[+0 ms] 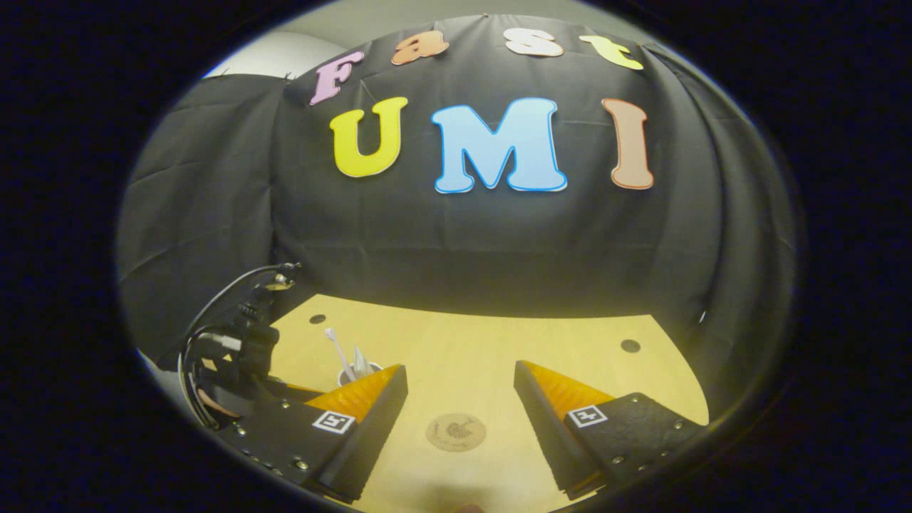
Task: Put the toothbrush and toothpaste on the desktop into the cup, then pick up the cup and place it on the coaster on the desktop.
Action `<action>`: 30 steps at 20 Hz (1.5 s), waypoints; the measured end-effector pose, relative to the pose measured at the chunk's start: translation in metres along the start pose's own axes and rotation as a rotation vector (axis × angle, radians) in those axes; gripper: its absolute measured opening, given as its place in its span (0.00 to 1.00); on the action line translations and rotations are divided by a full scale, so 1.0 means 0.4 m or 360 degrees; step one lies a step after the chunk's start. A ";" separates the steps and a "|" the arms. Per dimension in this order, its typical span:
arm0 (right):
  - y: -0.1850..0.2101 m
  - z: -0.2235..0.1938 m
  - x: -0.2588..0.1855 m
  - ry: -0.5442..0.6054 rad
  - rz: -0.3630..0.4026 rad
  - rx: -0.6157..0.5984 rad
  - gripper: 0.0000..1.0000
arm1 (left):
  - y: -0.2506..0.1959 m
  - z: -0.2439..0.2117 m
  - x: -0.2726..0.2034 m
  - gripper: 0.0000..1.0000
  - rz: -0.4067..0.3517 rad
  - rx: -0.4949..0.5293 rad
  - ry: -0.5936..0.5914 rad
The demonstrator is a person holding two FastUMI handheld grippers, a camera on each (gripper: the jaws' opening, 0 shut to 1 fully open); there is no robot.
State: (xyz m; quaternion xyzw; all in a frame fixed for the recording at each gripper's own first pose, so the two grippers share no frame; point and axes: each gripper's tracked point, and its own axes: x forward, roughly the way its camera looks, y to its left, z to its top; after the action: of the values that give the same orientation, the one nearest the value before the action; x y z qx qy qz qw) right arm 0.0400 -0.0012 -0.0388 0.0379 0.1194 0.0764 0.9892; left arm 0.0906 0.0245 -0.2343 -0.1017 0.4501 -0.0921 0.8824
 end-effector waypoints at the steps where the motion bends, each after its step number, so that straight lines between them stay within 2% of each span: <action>1: -0.012 -0.021 -0.005 0.0028 -0.0010 0.0019 0.93 | 0.003 0.000 0.012 0.98 0.0017 0.0003 0.0037; 3: -0.032 -0.061 -0.021 0.0085 -0.0030 0.0059 0.93 | 0.000 -0.008 0.028 0.95 0.0031 0.0009 0.0111; 4: -0.048 -0.083 -0.028 0.0113 -0.0042 0.0084 0.92 | 0.004 -0.009 0.037 0.98 0.0050 0.0022 0.0144; 7: -0.083 -0.125 -0.045 0.0180 -0.0068 0.0160 0.92 | 0.007 -0.035 0.057 0.98 0.0081 0.0046 0.0255; 9: -0.115 -0.142 -0.055 0.0198 -0.0100 0.0200 0.93 | 0.014 -0.049 0.070 0.95 0.0096 0.0016 0.0333; 10: -0.129 -0.151 -0.058 0.0207 -0.0116 0.0216 0.93 | 0.016 -0.049 0.076 0.98 0.0097 -0.0008 0.0353; 12: -0.153 -0.175 -0.065 0.0241 -0.0139 0.0239 0.92 | 0.024 -0.038 0.081 0.98 0.0112 -0.0046 0.0374; 16: -0.185 -0.204 -0.071 0.0291 -0.0157 0.0290 0.93 | 0.035 -0.030 0.098 0.94 0.0150 -0.0011 0.0395; 19: -0.199 -0.214 -0.072 0.0304 -0.0167 0.0339 0.93 | 0.026 -0.031 0.111 0.81 0.0167 0.0003 0.0406; 21: -0.202 -0.220 -0.074 0.0310 -0.0170 0.0368 0.93 | 0.023 -0.034 0.120 0.82 0.0174 0.0011 0.0414; 23: -0.205 -0.228 -0.079 0.0325 -0.0175 0.0381 0.93 | 0.022 -0.035 0.126 0.76 0.0182 0.0026 0.0424; 24: -0.208 -0.232 -0.079 0.0331 -0.0178 0.0384 0.93 | 0.026 -0.034 0.128 0.81 0.0194 0.0031 0.0425; 27: -0.216 -0.249 -0.087 0.0355 -0.0188 0.0398 0.93 | 0.023 -0.043 0.129 0.59 0.0181 0.0014 0.0440; 29: -0.213 -0.259 -0.090 0.0375 -0.0187 0.0426 0.93 | 0.022 -0.047 0.130 0.52 0.0197 -0.0010 0.0433; 30: -0.211 -0.262 -0.091 0.0384 -0.0187 0.0440 0.93 | 0.022 -0.047 0.125 0.41 0.0198 0.0000 0.0437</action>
State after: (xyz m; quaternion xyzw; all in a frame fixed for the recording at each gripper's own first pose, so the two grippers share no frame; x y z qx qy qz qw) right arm -0.0082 -0.0843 -0.1400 0.1569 0.2484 0.0053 0.9559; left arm 0.1051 0.0186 -0.2862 -0.0600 0.5720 -0.0503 0.8165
